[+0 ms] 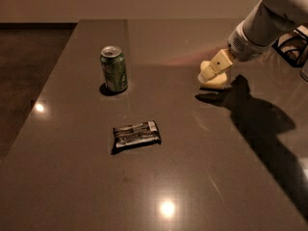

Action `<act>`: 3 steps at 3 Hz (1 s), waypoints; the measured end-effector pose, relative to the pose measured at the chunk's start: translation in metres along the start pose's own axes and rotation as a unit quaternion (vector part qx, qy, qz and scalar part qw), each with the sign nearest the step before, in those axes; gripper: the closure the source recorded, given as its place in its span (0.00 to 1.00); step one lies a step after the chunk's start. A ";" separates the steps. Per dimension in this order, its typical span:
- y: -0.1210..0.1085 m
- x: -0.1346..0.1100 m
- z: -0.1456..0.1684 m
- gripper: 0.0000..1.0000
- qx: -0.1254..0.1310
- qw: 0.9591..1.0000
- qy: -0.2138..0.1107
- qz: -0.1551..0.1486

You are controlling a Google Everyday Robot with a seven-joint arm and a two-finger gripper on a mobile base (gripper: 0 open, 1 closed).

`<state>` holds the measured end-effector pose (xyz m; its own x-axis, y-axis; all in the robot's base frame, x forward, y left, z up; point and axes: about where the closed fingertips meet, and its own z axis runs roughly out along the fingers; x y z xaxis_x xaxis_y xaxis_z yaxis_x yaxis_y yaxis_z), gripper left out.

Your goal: Move sponge near green can

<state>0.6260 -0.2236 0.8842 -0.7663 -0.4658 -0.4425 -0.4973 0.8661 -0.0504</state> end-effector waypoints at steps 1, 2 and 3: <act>0.010 -0.006 0.020 0.00 -0.015 1.000 0.001 0.007; 0.013 -0.003 0.034 0.16 -0.023 0.999 0.013 0.017; 0.018 0.000 0.036 0.39 -0.029 0.999 0.018 0.019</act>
Offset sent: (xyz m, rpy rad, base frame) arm 0.0100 0.0194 -0.0429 0.0480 0.0866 -0.0324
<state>0.6317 -0.2018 0.8514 -0.7983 -0.4400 -0.4112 -0.4898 0.8716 0.0182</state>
